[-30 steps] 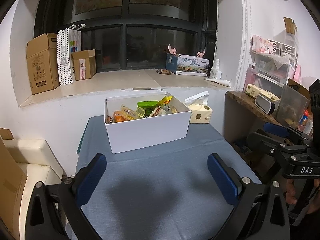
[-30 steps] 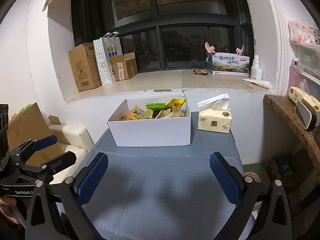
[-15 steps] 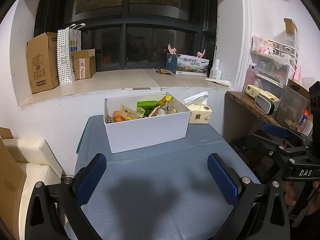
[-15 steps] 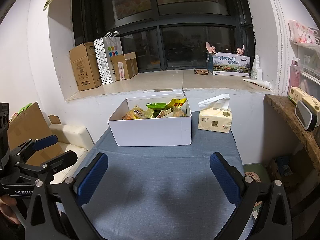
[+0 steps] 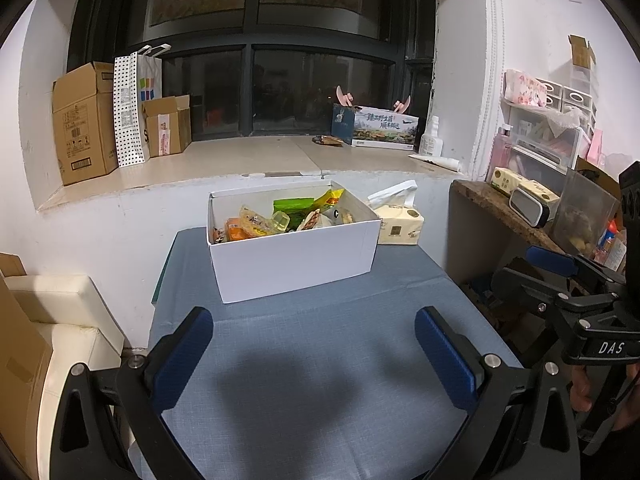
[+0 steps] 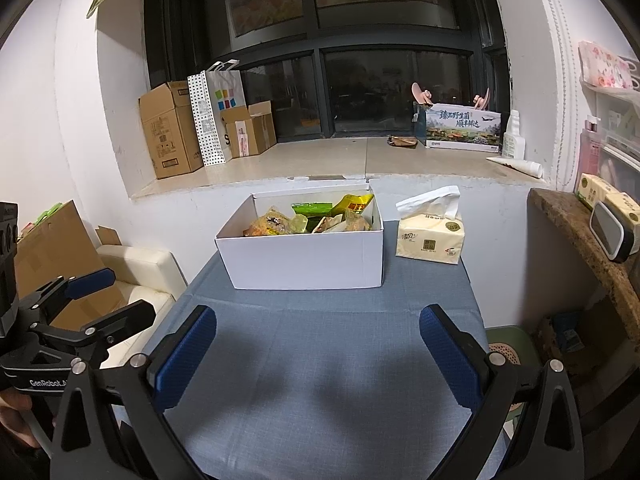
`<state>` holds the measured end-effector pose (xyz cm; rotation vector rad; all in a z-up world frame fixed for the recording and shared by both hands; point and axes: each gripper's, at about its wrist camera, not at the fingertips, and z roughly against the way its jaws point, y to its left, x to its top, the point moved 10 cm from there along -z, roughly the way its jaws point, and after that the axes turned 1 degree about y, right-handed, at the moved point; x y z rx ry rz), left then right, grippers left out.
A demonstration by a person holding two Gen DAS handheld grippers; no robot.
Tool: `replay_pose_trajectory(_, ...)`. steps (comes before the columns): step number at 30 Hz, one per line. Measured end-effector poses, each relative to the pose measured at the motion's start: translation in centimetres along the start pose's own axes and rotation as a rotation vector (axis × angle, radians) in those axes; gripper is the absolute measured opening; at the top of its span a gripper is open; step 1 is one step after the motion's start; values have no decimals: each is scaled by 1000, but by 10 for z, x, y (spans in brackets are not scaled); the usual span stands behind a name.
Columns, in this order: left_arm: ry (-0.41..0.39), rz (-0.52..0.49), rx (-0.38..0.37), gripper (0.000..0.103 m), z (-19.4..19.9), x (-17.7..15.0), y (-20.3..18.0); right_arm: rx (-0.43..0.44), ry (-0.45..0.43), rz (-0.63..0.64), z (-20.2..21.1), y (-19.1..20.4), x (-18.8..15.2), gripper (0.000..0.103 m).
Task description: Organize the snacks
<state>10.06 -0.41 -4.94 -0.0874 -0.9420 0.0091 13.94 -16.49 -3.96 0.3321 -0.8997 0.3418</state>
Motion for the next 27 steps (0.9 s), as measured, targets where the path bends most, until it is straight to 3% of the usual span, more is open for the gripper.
replay_pose_trajectory(27, 0, -7, -17, 103, 0, 1, -3, 3, 3, 3, 0, 0, 0, 103)
